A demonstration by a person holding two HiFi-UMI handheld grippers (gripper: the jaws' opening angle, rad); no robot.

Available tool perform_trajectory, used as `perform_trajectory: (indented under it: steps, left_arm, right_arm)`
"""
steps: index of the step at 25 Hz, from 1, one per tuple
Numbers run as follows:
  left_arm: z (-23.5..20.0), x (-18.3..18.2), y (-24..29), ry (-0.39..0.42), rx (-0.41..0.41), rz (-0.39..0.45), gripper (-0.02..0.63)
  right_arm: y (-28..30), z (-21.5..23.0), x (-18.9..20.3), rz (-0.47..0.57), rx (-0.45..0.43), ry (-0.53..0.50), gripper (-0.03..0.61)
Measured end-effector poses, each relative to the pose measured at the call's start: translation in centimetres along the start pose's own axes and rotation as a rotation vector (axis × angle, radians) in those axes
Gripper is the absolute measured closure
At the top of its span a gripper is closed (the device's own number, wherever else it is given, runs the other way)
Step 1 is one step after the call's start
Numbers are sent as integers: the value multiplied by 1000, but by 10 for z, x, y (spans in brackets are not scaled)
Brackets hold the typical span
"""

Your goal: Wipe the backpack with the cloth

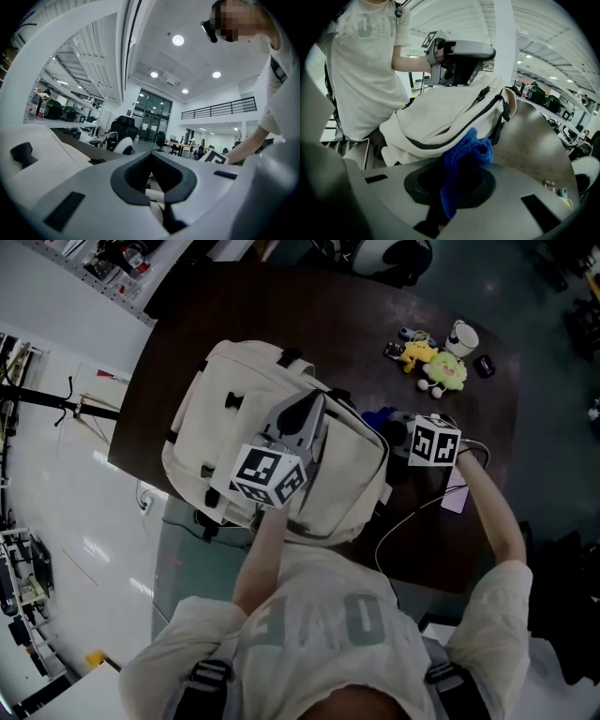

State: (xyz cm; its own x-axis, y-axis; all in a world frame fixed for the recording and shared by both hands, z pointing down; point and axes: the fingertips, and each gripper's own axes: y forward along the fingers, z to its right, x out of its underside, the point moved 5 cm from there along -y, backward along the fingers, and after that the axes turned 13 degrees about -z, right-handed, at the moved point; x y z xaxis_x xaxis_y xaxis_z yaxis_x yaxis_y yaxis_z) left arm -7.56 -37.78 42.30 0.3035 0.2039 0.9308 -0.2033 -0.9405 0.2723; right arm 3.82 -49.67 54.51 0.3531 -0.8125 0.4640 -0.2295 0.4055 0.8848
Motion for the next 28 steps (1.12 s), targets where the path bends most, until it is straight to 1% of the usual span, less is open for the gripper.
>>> perform_trajectory:
  steps: [8, 12, 14, 16, 18, 22, 25, 28]
  left_arm:
    - [5, 5, -11, 0, 8, 10, 609]
    - [1, 4, -19, -14, -2, 30, 609]
    - [-1, 2, -24, -26, -9, 48, 609]
    - [-3, -2, -28, -23, -14, 66, 609]
    - [-4, -8, -32, -12, -16, 84, 609]
    - [-7, -14, -42, -17, -14, 124, 609]
    - [-8, -18, -50, -31, -11, 161, 609]
    - [-6, -28, -59, -20, 2, 192, 609]
  right_arm:
    - [-4, -19, 10, -25, 20, 45, 537]
    - [-5, -33, 14, -45, 8, 75, 537]
    - [-4, -43, 18, -51, -4, 108, 537]
    - [-6, -49, 20, -43, 2, 158, 537]
    - [-10, -47, 23, -27, 44, 215, 535]
    - [-30, -35, 28, 41, 180, 350, 537]
    - [-52, -30, 21, 90, 264, 431, 537]
    - [-75, -26, 8, 137, 385, 498, 537]
